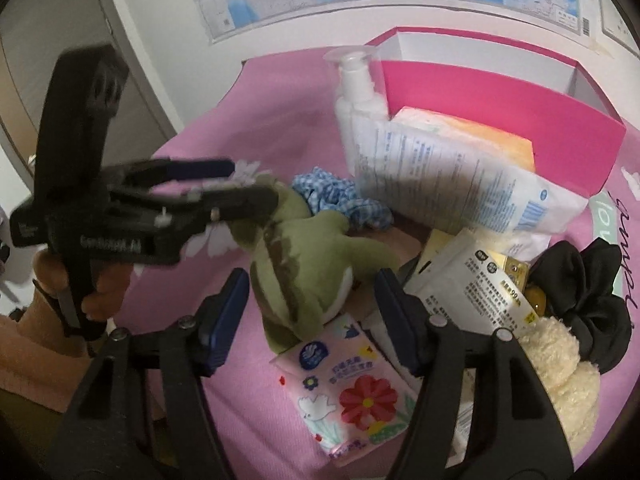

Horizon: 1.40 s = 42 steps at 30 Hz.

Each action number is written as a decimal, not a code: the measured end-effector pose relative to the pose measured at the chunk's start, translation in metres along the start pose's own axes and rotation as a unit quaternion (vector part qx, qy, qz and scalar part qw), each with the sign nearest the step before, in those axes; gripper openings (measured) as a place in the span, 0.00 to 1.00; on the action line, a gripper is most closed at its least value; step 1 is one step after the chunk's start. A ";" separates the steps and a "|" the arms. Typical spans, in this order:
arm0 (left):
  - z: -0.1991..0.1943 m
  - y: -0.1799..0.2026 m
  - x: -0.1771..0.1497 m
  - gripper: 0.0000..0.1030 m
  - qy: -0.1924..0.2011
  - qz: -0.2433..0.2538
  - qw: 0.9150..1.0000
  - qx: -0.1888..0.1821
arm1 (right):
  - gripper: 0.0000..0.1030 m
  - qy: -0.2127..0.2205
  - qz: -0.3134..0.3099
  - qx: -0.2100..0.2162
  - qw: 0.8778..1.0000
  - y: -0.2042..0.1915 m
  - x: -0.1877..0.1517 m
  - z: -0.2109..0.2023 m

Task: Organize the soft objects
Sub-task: 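Grasp the green plush crocodile with the left tool and lift it, then carry the crocodile over the pink box and release it inside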

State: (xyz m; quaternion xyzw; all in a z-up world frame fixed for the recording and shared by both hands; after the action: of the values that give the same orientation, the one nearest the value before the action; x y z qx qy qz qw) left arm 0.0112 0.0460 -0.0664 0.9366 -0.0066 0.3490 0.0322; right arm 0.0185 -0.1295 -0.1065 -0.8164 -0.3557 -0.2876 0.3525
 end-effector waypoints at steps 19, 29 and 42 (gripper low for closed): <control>-0.060 0.012 0.026 0.68 0.048 0.005 0.995 -0.091 | 0.42 0.071 -0.042 0.036 0.996 -0.021 0.028 -0.071; -0.083 0.036 0.111 0.68 0.140 0.046 0.987 -0.059 | 0.42 0.155 -0.079 0.020 0.985 -0.001 0.102 -0.119; 0.012 0.010 0.180 0.68 0.076 0.005 0.997 -0.030 | 0.42 0.126 -0.017 0.046 0.991 0.099 0.185 -0.061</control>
State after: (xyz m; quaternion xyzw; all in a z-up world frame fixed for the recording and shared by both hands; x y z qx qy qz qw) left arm 0.1553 0.0373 0.0429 0.9059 -0.0194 0.4190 0.0585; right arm 0.1900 -0.1566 0.0259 -0.7503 -0.3355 -0.3772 0.4268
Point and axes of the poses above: each gripper's, at about its wrist camera, not at the fingertips, and z roughly the way its jaws point, y to its right, x to its top, the point moved 1 cm from there along z, roughly the way its jaws point, and after that the axes turned 13 degrees about x, right-handed, at the moved point
